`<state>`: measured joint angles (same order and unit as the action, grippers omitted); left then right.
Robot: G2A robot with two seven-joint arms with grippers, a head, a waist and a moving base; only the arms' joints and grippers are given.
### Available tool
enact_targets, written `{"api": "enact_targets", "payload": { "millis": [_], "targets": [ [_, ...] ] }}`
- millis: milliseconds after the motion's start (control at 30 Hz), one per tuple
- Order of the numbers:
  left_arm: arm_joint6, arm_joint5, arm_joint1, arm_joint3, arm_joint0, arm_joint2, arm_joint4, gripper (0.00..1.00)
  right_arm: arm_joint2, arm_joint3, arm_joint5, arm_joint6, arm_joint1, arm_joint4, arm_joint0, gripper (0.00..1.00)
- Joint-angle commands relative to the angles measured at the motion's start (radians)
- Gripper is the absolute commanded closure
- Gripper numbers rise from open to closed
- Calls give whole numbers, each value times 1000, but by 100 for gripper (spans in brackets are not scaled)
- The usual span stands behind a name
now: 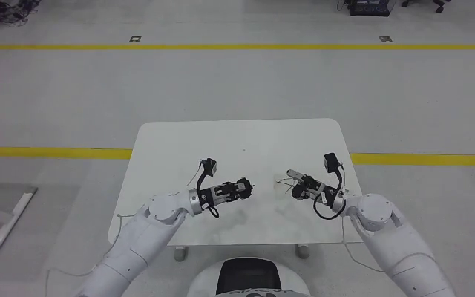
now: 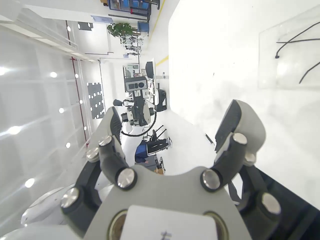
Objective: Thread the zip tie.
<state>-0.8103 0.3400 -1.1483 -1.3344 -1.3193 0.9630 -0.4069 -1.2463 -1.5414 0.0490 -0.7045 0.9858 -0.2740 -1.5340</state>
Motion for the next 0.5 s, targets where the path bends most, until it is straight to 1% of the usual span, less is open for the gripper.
{"api": "enact_targets", "payload": {
  "millis": [0,67,100,133,167,200,267,300,333,433,467],
  "targets": [
    [0,0,0,0,0,0,0,100,0,0,0,1,0,1,0,0],
    [0,0,0,0,0,0,0,100,0,-2,-1,6,0,5,0,0],
    [0,0,0,0,0,0,0,100,2,-14,-9,27,0,31,3,0],
    [0,0,0,0,0,0,0,100,5,-32,-34,50,0,69,5,0],
    [0,0,0,0,0,0,0,100,10,-55,-71,73,0,111,7,0],
    [0,0,0,0,0,0,0,100,20,-95,-145,121,-1,183,13,0],
    [0,0,0,0,0,0,0,100,51,-160,-275,179,3,271,21,0],
    [0,0,0,0,0,0,0,100,76,-192,-361,201,6,327,37,0],
    [0,0,0,0,0,0,0,100,95,-200,-389,219,9,359,48,0],
    [0,0,0,0,0,0,0,100,154,-143,-389,241,26,420,87,0],
    [0,0,0,0,0,0,0,100,170,-113,-389,244,32,443,97,0]
  ]
}}
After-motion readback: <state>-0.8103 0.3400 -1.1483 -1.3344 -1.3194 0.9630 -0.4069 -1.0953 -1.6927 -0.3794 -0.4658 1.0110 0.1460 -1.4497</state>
